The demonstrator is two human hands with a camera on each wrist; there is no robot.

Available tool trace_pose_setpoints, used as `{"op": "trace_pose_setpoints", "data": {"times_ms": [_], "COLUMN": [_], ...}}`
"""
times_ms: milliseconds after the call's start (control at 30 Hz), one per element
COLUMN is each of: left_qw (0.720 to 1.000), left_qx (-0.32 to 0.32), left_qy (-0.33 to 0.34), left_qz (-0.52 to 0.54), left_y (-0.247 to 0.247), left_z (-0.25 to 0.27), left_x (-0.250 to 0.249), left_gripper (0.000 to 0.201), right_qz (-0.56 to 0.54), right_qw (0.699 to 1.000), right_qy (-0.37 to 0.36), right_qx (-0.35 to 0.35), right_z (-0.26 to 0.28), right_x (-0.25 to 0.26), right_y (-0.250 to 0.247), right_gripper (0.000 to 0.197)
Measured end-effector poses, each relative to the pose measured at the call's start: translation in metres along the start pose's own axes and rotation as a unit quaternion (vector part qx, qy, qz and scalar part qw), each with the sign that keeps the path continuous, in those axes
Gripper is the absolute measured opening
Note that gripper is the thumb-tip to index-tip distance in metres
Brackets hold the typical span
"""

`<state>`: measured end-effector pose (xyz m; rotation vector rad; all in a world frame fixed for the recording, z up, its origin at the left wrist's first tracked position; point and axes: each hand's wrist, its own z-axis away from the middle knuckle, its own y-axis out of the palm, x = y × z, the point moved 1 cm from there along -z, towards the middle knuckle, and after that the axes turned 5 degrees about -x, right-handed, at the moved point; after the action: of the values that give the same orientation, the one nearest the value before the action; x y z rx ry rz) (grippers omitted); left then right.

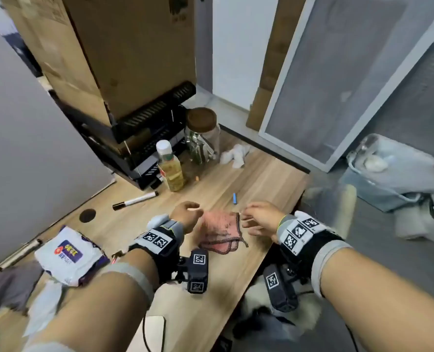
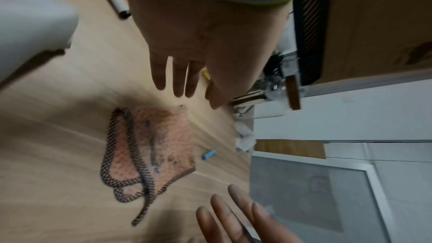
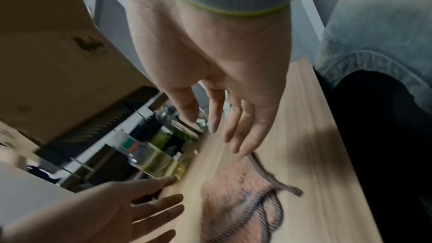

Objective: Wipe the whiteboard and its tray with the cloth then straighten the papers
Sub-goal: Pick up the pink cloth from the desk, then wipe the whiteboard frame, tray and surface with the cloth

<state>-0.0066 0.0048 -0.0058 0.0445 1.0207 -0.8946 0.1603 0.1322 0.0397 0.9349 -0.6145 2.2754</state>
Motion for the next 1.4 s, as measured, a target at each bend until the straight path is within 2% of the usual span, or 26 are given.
{"op": "trace_pose_setpoints", "data": {"times_ms": [100,200,267,333,400,467,500,600,633,700,733,867,967,1033,1067,1133,1200,1300,1400], "left_qw": [0.993,0.99,0.991,0.992,0.992,0.988,0.983,0.953,0.94,0.896,0.881,0.802,0.763,0.716,0.694,0.672,0.645,0.619,0.589], "left_qx": [-0.055,-0.068,-0.06,-0.013,0.041,0.11,0.145,0.243,0.273,0.356,0.377,0.475,0.515,0.555,0.57,0.575,0.605,0.644,0.677], "left_qy": [-0.013,-0.033,-0.017,0.011,0.043,0.069,0.09,0.172,0.2,0.262,0.284,0.36,0.389,0.421,0.438,0.465,0.466,0.448,0.441], "left_qz": [-0.104,-0.122,-0.122,-0.126,-0.114,-0.079,-0.071,-0.052,-0.044,-0.041,-0.042,-0.037,-0.035,-0.043,-0.047,-0.033,-0.022,-0.01,-0.014], "left_y": [0.023,0.038,0.041,0.046,0.05,0.057,0.061,0.092,0.107,0.154,0.167,0.245,0.297,0.336,0.355,0.374,0.404,0.429,0.455], "left_z": [-0.036,-0.049,-0.051,-0.054,-0.048,-0.036,-0.027,0.006,0.023,0.084,0.099,0.21,0.292,0.366,0.405,0.45,0.517,0.562,0.6], "left_x": [0.021,0.033,0.027,0.017,0.001,-0.025,-0.042,-0.11,-0.138,-0.195,-0.208,-0.261,-0.273,-0.27,-0.266,-0.264,-0.25,-0.242,-0.234], "left_gripper": [0.046,0.042,0.033,0.016,0.015,0.016,0.018,0.017,0.015,0.012,0.012,0.017,0.019,0.02,0.021,0.019,0.011,0.004,0.003], "right_qz": [0.036,0.042,0.015,-0.027,-0.032,-0.01,0.008,0.074,0.08,0.05,0.05,0.052,0.043,0.018,0.014,-0.004,-0.03,-0.018,0.01], "right_qw": [0.998,0.996,0.995,0.991,0.992,0.997,0.999,0.991,0.986,0.971,0.965,0.903,0.864,0.829,0.806,0.781,0.74,0.703,0.659], "right_qy": [0.046,0.079,0.096,0.131,0.118,0.075,0.043,-0.067,-0.099,-0.144,-0.159,-0.201,-0.194,-0.182,-0.183,-0.181,-0.171,-0.16,-0.14], "right_qx": [-0.025,-0.004,0.01,0.024,0.023,0.017,-0.001,-0.085,-0.111,-0.182,-0.204,-0.375,-0.464,-0.529,-0.563,-0.597,-0.65,-0.693,-0.739], "right_z": [-0.041,-0.066,-0.074,-0.076,-0.072,-0.058,-0.052,-0.022,-0.004,0.054,0.072,0.188,0.267,0.329,0.361,0.398,0.453,0.496,0.526], "right_x": [-0.023,-0.043,-0.043,-0.042,-0.037,-0.021,-0.016,0.012,0.021,0.025,0.026,0.005,-0.024,-0.061,-0.079,-0.096,-0.131,-0.157,-0.179], "right_y": [0.015,0.03,0.036,0.039,0.035,0.023,0.013,-0.043,-0.071,-0.148,-0.168,-0.265,-0.314,-0.343,-0.356,-0.37,-0.391,-0.406,-0.419], "right_gripper": [0.009,0.036,0.057,0.068,0.051,0.022,0.014,0.027,0.028,0.014,0.013,0.022,0.014,0.011,0.014,0.021,0.023,0.022,0.031]}}
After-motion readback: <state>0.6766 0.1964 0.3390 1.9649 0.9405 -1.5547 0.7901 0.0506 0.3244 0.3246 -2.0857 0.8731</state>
